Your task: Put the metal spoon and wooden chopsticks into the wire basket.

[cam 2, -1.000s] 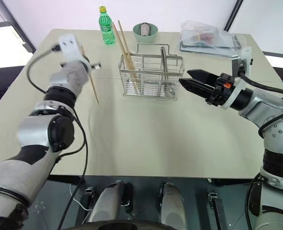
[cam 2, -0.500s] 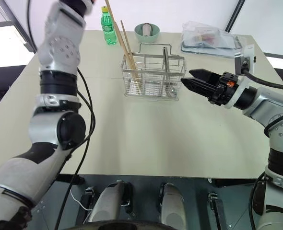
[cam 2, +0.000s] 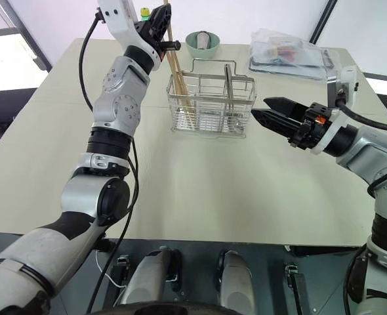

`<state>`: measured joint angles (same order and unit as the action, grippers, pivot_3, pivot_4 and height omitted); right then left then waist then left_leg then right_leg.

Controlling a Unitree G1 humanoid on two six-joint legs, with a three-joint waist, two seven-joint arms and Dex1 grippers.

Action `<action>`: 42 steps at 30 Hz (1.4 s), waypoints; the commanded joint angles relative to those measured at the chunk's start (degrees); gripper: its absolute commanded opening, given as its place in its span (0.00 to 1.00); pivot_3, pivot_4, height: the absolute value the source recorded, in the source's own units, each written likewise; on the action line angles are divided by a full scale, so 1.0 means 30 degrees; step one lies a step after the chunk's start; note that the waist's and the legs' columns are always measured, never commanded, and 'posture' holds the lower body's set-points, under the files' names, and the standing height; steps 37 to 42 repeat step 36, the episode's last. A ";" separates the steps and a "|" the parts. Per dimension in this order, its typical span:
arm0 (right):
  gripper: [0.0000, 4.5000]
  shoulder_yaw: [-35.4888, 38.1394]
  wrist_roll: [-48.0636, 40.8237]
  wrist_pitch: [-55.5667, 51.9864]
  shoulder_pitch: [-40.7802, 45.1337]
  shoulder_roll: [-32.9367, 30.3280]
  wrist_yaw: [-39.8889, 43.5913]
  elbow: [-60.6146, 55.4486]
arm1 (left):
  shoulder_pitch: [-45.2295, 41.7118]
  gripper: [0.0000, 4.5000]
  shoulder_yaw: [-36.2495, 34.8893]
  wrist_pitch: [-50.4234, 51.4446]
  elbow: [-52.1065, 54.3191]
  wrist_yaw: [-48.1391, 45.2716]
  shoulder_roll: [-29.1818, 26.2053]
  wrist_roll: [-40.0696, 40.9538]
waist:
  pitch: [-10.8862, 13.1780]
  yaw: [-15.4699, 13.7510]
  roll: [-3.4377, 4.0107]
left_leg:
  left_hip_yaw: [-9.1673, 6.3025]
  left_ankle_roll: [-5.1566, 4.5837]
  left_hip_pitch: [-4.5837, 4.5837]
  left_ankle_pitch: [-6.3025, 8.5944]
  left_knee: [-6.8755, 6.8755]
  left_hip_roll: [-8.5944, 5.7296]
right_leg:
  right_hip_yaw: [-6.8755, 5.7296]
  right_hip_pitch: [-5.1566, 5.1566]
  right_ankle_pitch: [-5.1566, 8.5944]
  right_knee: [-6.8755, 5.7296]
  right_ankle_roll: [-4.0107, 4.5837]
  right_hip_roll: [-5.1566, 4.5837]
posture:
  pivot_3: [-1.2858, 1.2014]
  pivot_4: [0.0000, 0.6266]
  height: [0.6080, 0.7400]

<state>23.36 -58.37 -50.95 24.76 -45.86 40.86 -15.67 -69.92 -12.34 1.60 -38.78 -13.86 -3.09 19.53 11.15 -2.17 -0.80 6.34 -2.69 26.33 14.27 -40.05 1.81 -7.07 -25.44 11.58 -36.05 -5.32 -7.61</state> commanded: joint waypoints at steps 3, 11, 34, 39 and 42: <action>0.68 0.0687 -0.0737 0.0049 0.0176 -0.0163 -0.0347 -0.0568 | 0.0756 0.01 0.1011 -0.1853 0.0728 0.0055 0.0213 -0.1485 | -0.0002 -0.0024 0.0002 | 0.0001 -0.0001 -0.0002 0.0000 -0.0001 -0.0001 | 0.0000 0.0002 0.0000 0.0000 0.0000 -0.0001 | 0.52 0.24 0.75; 0.68 0.0404 -0.0832 0.0161 0.0481 -0.0131 -0.0500 -0.0269 | 0.1923 0.71 0.1652 -0.2601 0.2102 -0.0267 0.0420 -0.2053 | -0.0001 -0.0025 0.0002 | -0.0004 -0.0006 0.0006 0.0003 -0.0005 -0.0002 | -0.0002 0.0002 -0.0001 0.0004 0.0001 -0.0007 | 0.52 0.24 0.75; 0.68 -0.1356 0.4899 0.4135 0.2359 -0.4018 0.5792 0.6824 | 0.5802 0.99 0.1550 1.1377 1.0917 -1.8857 -1.8729 0.4146 | -0.0009 0.0511 0.0119 | 0.0017 0.0121 -0.0023 -0.0055 0.0021 0.0007 | 0.0008 -0.0016 0.0027 -0.0005 0.0013 0.0001 | 0.52 0.24 0.75; 0.68 -0.1652 0.5360 0.4444 0.2831 -0.4051 0.6353 0.7626 | 0.6567 0.99 0.1451 1.1489 1.1160 -1.8942 -1.9339 0.3904 | -0.0001 0.0461 0.0104 | -0.0023 0.0095 0.0005 -0.0034 0.0011 0.0007 | -0.0002 -0.0021 0.0053 0.0006 0.0061 0.0003 | 0.52 0.24 0.75; 0.68 -0.1652 0.5360 0.4444 0.2831 -0.4051 0.6353 0.7626 | 0.6567 0.99 0.1451 1.1489 1.1160 -1.8942 -1.9339 0.3904 | -0.0001 0.0461 0.0104 | -0.0023 0.0095 0.0005 -0.0034 0.0011 0.0007 | -0.0002 -0.0021 0.0053 0.0006 0.0061 0.0003 | 0.52 0.24 0.75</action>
